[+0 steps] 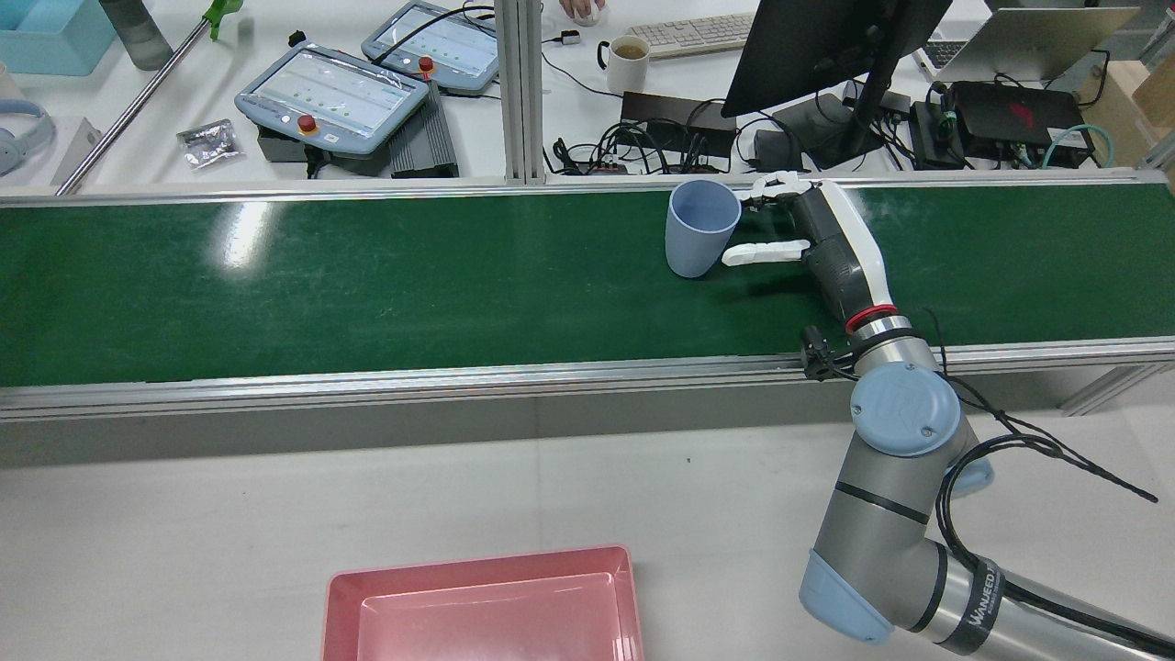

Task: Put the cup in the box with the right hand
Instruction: 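Hold the open right hand in the cup's path on the belt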

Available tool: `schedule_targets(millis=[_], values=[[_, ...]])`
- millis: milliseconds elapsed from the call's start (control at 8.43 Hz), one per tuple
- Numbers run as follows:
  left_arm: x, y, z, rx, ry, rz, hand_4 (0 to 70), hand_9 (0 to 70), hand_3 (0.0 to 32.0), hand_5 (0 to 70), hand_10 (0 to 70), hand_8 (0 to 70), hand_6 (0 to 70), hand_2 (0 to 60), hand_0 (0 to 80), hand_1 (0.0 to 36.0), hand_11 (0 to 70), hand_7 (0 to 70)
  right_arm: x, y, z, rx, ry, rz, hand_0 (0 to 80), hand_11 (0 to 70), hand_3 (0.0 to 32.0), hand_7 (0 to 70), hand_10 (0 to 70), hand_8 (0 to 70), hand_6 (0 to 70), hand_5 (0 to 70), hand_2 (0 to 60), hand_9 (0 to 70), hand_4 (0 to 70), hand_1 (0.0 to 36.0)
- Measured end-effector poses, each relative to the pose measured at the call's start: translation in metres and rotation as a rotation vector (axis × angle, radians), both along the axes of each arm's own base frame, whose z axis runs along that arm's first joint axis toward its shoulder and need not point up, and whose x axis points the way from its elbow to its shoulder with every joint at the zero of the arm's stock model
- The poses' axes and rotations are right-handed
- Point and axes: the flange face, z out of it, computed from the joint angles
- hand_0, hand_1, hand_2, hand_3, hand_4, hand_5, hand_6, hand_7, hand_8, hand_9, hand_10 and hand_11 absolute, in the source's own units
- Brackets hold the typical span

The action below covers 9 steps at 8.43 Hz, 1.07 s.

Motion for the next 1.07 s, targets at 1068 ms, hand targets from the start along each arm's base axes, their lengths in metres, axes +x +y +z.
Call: schedule_targets(millis=[1068], values=[[0.0, 0.0, 0.0, 0.0, 0.0, 0.0, 0.0, 0.0, 0.0, 0.0, 0.0, 0.0, 0.0, 0.0, 0.0, 0.0, 0.0, 0.0, 0.0026, -0.0001, 0.0011, -0.004, 0.004, 0.007, 46.3, 0.3, 0.0, 70.0, 0.1, 20.8, 24.4, 2.8, 22.2, 43.8, 41.6, 14.2]])
